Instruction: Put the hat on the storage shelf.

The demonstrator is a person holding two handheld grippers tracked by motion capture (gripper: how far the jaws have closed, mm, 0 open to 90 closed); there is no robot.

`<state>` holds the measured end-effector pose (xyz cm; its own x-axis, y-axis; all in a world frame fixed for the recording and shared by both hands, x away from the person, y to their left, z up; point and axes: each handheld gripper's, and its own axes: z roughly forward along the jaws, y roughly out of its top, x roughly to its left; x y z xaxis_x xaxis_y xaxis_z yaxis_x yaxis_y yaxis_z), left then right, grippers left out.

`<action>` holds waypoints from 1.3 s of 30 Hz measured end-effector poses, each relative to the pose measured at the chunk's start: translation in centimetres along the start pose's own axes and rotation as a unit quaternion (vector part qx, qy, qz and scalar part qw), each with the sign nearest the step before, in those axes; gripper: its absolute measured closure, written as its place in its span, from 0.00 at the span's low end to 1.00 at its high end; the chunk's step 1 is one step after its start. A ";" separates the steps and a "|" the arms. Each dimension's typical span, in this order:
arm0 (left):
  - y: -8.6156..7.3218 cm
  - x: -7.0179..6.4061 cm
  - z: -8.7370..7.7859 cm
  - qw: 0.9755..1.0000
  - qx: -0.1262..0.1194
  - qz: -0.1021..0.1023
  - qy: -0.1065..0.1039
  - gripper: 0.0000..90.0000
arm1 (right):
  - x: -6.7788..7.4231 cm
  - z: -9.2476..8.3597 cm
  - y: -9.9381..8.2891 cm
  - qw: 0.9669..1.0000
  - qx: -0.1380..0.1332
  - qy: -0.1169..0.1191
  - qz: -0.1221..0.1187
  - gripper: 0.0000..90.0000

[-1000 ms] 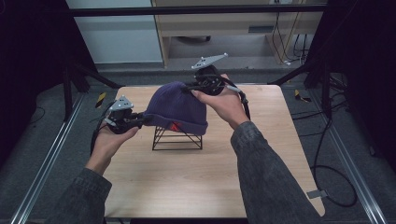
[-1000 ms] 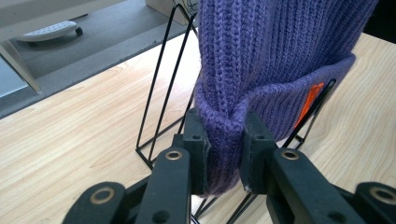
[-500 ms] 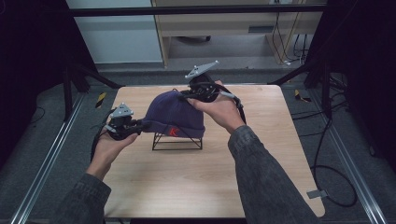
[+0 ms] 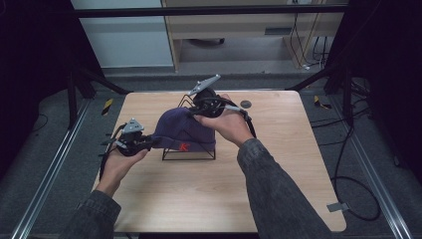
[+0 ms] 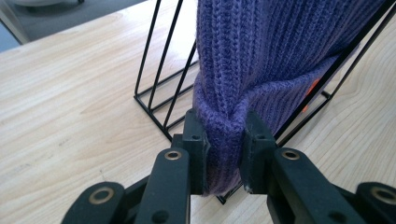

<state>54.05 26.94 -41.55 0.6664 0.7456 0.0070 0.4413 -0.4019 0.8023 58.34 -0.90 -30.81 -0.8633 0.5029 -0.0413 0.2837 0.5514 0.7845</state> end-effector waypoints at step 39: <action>-2.1 0.1 1.2 1.000 0.020 -0.010 0.002 0.81 | 1.5 2.0 -0.2 0.999 0.033 0.004 -0.012 0.86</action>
<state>53.93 27.19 -43.99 0.6548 0.7557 -0.0072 0.4785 -0.4072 0.7779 57.84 1.06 -32.27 -0.8739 0.4830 -0.0545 0.2891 0.6067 0.7405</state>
